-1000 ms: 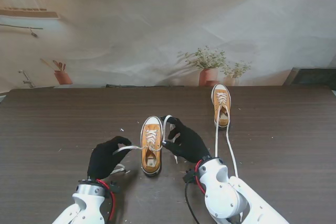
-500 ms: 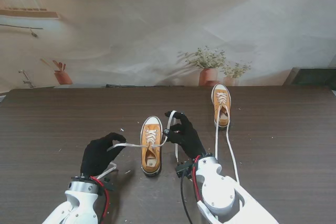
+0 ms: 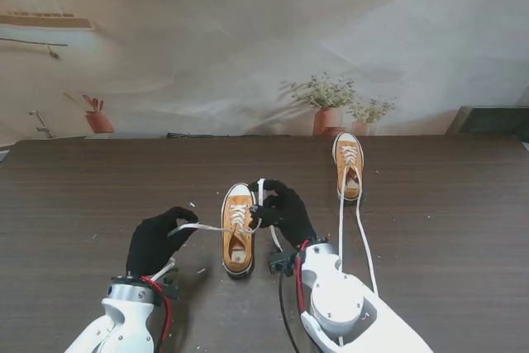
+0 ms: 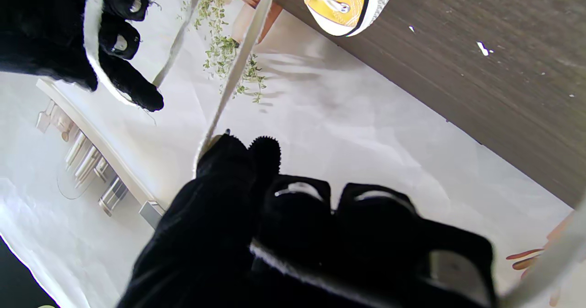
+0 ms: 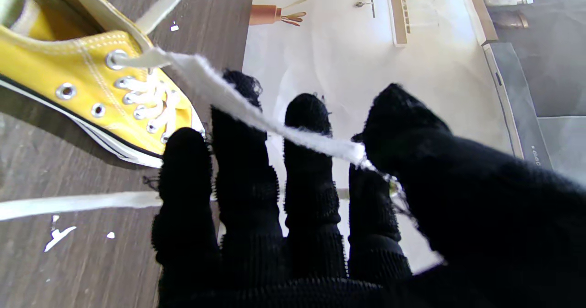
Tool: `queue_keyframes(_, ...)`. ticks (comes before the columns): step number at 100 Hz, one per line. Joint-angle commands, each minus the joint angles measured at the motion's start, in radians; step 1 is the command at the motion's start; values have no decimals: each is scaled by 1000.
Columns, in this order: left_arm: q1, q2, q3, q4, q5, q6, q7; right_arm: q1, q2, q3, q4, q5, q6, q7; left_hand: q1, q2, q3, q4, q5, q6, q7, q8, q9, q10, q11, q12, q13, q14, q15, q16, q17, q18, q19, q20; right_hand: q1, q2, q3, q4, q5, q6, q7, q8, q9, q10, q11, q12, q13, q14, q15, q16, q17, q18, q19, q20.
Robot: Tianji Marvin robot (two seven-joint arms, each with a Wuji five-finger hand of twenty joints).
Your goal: Tie the shoelaces into a bow on the shoes
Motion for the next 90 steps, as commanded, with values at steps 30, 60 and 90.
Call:
queue_keyframes(30,-27,3,-1,12,2,-39,-21,21,-12,-18,13,-38,3,-25,39,39,-33,5,-6,-38,9,-4,35,-31,13,29,41,34,9,-7,17,-68,140,-12,-26,70,3,-36,299,-133,337,-85,67,1,42,91,46,-9,102,16,17,22,38,107)
queue_keyframes(60,-28,0,0,15,-7,-47,-17,23,-26,-22,5,9,-65,-59,39,40,-35,5,-6,-37,10,-4,35,-32,12,29,41,33,7,-8,17,-62,135,-14,-75,170,-19,-53,230,-45,408,84,-99,57,-106,-49,-93,13,-144,-74,-104,-23,-114,-13)
queue_keyframes(90,-22,1,-5,5,-4,-50,-17,20,-23,-21,-2,54,-73,-35,38,41,-37,5,-7,-37,11,-5,35,-35,13,30,41,31,5,-9,16,-60,133,-15,-42,127,-24,-41,255,-44,388,28,51,39,-59,-47,58,12,-44,-21,32,21,-10,-22)
